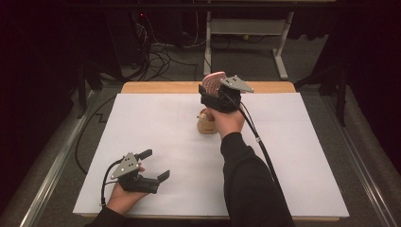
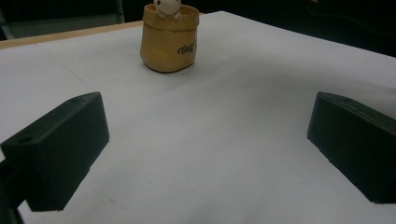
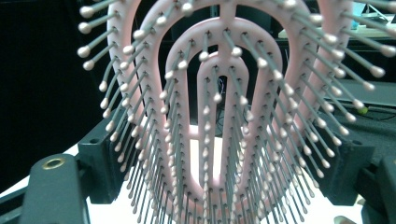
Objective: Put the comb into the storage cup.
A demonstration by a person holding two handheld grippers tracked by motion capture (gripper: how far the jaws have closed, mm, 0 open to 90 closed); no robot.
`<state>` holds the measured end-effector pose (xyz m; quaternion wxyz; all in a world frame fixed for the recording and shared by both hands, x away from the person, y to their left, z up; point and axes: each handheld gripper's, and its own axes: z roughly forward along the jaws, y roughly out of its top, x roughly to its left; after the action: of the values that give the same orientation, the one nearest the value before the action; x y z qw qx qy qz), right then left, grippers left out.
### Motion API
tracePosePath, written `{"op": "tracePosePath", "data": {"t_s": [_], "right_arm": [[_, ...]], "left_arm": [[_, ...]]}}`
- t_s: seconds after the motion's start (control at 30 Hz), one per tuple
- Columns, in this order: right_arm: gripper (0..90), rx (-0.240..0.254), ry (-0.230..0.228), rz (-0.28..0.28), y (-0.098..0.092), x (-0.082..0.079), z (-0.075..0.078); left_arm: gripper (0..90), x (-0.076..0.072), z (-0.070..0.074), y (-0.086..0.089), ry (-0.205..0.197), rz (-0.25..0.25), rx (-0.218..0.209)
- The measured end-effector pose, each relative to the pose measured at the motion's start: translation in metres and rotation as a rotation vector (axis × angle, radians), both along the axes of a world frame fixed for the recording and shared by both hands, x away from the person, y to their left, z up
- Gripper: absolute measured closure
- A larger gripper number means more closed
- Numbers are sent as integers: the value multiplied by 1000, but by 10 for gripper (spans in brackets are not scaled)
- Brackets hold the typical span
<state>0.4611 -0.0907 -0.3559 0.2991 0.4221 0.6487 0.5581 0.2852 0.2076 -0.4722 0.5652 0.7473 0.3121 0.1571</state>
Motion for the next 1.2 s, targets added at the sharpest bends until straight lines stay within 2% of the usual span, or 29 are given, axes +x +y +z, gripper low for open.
{"op": "tracePosePath", "data": {"t_s": [0.53,1.07,1.2], "right_arm": [[201,-6,42,12,10,6,-23],[198,-7,44,29,12,8,-30],[196,0,64,35,9,9,-28]], "left_arm": [[0,1,-1,0,3,4,-6],[0,2,-2,1,8,4,-6],[0,2,-2,1,11,0,4]]}}
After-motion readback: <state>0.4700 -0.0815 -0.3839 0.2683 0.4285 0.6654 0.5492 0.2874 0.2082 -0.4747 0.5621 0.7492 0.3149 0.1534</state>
